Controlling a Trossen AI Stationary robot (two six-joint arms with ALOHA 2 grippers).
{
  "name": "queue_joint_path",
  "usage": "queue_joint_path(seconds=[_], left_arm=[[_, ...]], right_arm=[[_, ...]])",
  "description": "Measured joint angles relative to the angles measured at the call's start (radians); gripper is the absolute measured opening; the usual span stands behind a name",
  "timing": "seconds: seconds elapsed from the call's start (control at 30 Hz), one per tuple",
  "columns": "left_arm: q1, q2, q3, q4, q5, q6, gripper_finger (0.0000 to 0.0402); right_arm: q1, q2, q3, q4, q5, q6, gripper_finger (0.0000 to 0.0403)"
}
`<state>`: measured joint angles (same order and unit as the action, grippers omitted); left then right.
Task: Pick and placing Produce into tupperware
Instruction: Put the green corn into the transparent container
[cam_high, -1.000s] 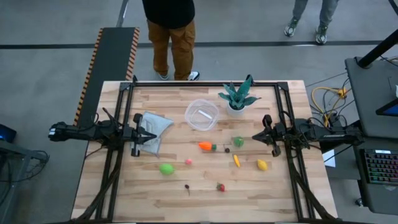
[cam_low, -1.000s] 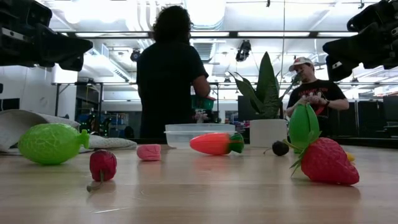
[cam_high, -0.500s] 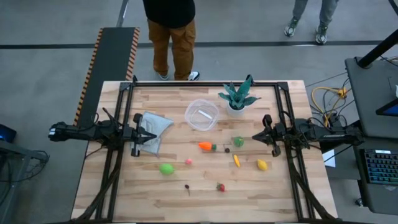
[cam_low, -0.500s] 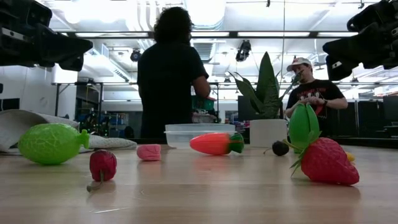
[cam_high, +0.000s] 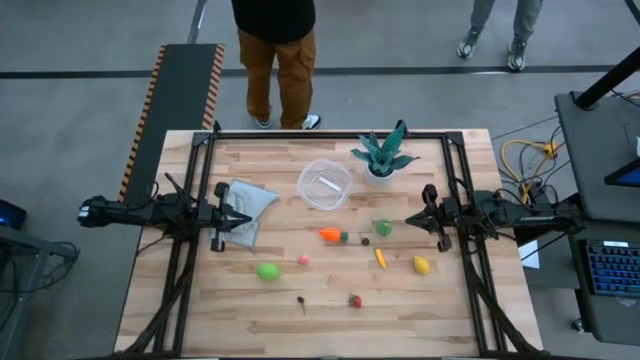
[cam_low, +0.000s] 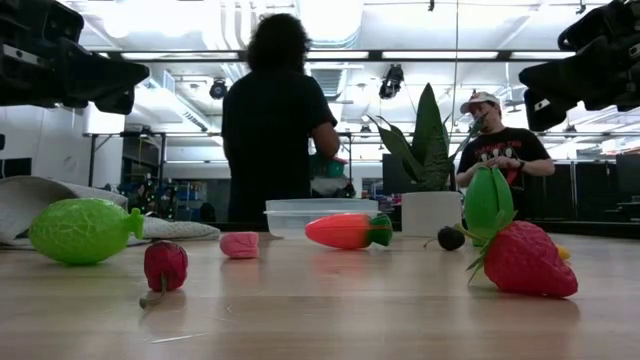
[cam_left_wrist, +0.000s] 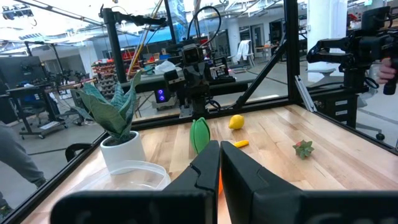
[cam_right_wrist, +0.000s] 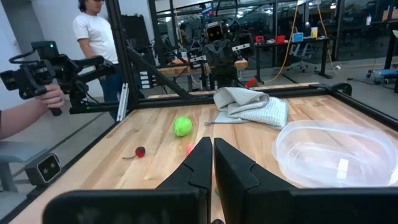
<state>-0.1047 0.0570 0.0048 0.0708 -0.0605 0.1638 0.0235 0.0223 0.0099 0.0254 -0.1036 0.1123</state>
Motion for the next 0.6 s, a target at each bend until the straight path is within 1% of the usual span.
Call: queue_joint_path(seconds=[0.6], left_arm=[[0.0,0.0,0.0,0.005,0.0,0.0,0.0]], right_arm=[[0.0,0.0,0.0,0.014,0.0,0.004,0.0009]])
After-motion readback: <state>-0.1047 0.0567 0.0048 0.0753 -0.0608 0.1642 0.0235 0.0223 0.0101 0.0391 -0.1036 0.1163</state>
